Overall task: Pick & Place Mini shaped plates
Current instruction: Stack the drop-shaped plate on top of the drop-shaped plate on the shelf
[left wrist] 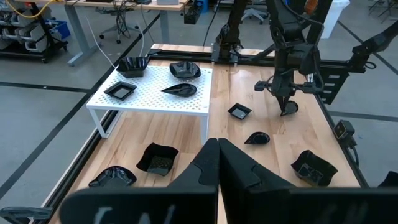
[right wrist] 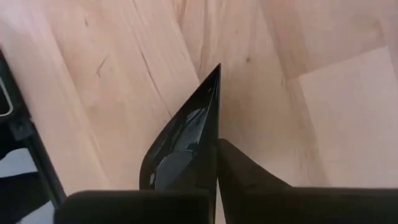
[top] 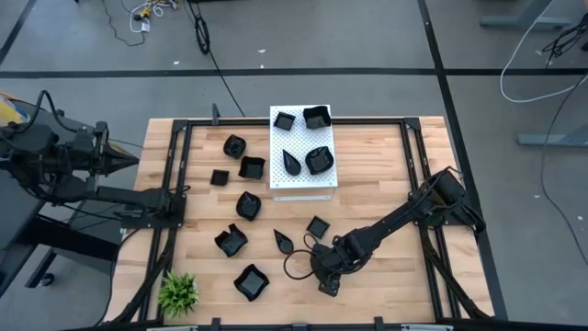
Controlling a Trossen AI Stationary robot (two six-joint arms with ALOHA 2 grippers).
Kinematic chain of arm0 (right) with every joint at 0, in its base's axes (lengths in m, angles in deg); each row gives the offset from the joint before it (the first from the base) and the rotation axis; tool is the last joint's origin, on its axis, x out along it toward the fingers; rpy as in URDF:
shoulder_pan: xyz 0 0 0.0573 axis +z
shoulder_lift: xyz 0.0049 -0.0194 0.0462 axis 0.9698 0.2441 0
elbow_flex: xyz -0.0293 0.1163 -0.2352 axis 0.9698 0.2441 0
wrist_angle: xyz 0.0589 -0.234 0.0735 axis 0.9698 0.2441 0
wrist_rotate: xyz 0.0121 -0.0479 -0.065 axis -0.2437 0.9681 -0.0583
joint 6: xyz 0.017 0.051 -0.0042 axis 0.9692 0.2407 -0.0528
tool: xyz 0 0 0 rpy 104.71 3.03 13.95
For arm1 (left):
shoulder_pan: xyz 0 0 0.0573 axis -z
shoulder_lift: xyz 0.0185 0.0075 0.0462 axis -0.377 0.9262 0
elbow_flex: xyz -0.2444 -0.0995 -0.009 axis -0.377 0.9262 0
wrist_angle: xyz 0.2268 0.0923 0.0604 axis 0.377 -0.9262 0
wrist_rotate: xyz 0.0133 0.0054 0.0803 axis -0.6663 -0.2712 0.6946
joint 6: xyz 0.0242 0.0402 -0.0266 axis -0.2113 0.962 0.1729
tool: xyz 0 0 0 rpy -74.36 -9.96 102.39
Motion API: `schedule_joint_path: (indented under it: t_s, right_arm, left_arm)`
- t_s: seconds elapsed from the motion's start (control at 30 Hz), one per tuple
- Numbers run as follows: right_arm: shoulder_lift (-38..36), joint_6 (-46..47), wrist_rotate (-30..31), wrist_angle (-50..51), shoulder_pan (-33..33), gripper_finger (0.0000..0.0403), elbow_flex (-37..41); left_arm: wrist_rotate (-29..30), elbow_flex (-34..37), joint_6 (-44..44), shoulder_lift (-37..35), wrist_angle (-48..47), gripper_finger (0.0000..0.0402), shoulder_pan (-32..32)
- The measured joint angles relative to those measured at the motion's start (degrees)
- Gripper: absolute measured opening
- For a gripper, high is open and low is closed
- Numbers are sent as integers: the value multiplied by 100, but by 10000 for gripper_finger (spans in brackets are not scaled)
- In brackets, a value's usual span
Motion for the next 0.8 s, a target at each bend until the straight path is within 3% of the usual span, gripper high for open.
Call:
schedule_joint_path:
  t_s: [0.47,0.8]
  right_arm:
    - [-772,96,414,-621,-401,7,-8]
    - [-902,-68,637,-623,-990,7,-940]
  left_arm:
    - [2,-1,0,-1,0,3,0]
    - [2,-1,0,-2,0,3,0]
